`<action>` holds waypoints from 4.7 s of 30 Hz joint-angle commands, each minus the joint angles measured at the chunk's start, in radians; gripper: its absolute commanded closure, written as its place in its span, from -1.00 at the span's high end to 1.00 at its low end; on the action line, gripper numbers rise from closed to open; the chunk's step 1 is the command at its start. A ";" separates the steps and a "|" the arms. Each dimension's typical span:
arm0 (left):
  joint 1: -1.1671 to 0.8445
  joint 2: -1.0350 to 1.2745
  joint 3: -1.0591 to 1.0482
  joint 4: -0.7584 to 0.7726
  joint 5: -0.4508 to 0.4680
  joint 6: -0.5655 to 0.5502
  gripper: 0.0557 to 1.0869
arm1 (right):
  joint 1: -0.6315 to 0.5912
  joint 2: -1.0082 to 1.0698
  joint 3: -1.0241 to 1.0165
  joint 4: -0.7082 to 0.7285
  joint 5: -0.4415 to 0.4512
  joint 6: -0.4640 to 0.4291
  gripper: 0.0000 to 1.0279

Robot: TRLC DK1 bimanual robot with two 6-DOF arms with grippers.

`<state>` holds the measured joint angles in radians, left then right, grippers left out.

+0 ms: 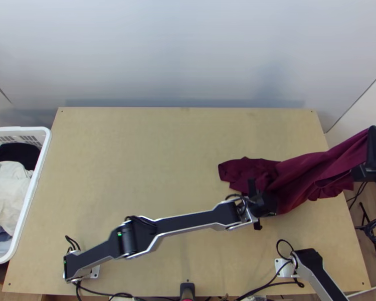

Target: Fold the t-shirt

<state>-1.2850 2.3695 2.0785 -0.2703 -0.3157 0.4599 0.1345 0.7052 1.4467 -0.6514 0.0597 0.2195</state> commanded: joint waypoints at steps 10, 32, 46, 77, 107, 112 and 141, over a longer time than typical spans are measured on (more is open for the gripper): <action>0.233 -0.645 -0.298 -0.162 -0.002 -0.046 -0.92 | -0.016 0.073 0.119 0.053 0.005 -0.003 -0.95; 0.495 -1.386 -0.920 -0.205 0.053 -0.076 0.15 | 0.001 0.188 0.156 0.147 0.000 0.060 -0.95; 0.285 -1.392 -1.068 -0.211 0.053 -0.155 0.15 | 0.030 0.166 0.135 0.101 -0.023 0.064 -0.95; 0.127 -0.368 -0.468 -0.063 0.181 -0.283 0.90 | 0.016 0.048 0.089 0.009 -0.024 0.046 -0.95; 0.112 0.002 -0.041 -0.182 0.280 -0.306 0.12 | -0.001 0.023 0.078 -0.019 -0.021 0.006 -0.95; 0.122 0.000 -0.043 -0.173 0.290 -0.308 -0.92 | -0.001 0.025 0.070 -0.008 -0.021 -0.002 -0.95; 0.782 -0.763 0.143 -0.423 0.279 -0.199 -0.92 | -0.026 0.103 0.083 0.173 -0.017 -0.028 -0.94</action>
<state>-0.7227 1.7439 2.1502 -0.6342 -0.0380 0.1780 0.1165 0.7650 1.5154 -0.5446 0.0406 0.1970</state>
